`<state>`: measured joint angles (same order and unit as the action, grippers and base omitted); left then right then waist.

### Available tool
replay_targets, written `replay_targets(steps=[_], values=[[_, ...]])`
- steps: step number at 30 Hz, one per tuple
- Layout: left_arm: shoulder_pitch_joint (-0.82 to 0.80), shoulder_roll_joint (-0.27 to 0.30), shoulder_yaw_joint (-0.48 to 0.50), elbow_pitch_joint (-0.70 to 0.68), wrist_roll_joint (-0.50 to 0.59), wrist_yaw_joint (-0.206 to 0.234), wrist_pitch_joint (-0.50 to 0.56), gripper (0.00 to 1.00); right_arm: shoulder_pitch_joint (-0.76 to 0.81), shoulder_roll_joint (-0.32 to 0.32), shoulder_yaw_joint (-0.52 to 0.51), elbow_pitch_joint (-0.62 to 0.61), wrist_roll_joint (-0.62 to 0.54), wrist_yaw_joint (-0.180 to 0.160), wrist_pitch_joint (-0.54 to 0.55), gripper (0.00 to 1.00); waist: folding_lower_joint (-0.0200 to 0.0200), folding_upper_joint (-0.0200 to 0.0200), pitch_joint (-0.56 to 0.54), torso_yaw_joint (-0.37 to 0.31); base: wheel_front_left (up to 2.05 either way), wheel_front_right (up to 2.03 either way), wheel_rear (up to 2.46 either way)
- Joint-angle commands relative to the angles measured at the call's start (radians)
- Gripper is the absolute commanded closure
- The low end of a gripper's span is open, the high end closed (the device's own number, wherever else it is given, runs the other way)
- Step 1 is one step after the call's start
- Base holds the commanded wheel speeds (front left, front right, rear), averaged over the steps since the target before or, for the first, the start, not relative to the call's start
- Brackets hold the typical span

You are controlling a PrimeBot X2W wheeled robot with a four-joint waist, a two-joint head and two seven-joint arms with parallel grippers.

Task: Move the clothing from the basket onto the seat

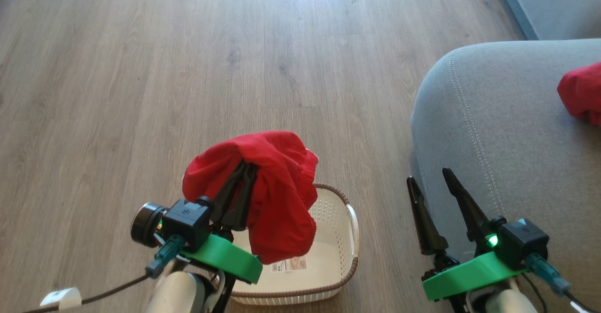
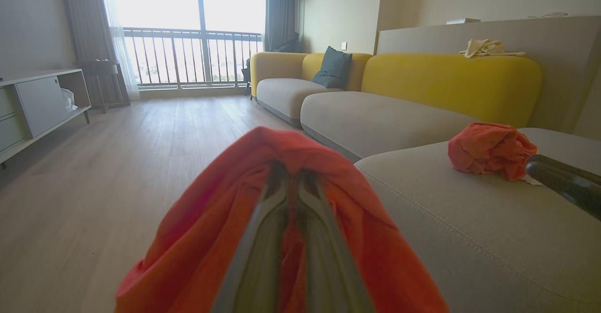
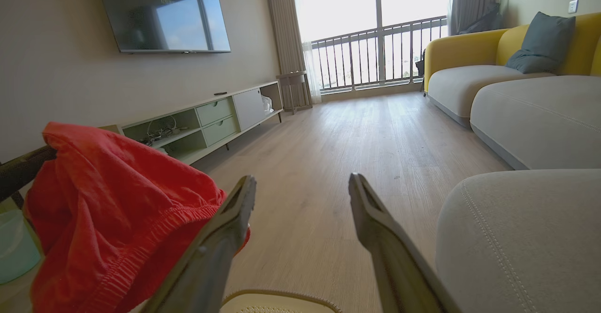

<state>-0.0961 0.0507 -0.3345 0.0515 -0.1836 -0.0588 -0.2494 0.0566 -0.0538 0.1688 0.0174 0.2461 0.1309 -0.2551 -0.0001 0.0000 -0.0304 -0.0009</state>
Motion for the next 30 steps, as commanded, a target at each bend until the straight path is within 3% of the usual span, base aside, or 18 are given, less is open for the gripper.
replay_targets(steps=[1, 11, 24, 30], values=[[-0.028, 0.0, 0.029, -0.035, 0.005, -0.002, -0.012, 1.0, -0.021, 0.004, 0.024, -0.033, -0.004, 0.0, -0.007, 0.0, 0.0001, 0.0, -0.001, 0.0, 0.0, 0.0, 0.0], [-0.034, 0.0, 0.018, -0.046, 0.018, -0.015, -0.012, 1.0, -0.029, 0.004, 0.026, -0.033, -0.007, 0.0, -0.007, 0.0, 0.0001, 0.0, 0.001, -0.009, 0.0, 0.0, 0.0], [-0.102, 0.0, -0.002, -0.265, -0.008, -0.012, -0.012, 1.0, -0.03, 0.004, 0.026, -0.031, -0.008, 0.0, -0.007, 0.0, 0.0001, 0.0, 0.01, -0.012, 0.0, 0.0, 0.0], [-0.145, 0.0, -0.048, -0.293, 0.055, -0.021, -0.012, 1.0, -0.033, 0.004, 0.029, -0.03, -0.006, 0.0, -0.007, 0.0, 0.0001, 0.0, 0.016, -0.017, 0.0, 0.0, 0.0]])
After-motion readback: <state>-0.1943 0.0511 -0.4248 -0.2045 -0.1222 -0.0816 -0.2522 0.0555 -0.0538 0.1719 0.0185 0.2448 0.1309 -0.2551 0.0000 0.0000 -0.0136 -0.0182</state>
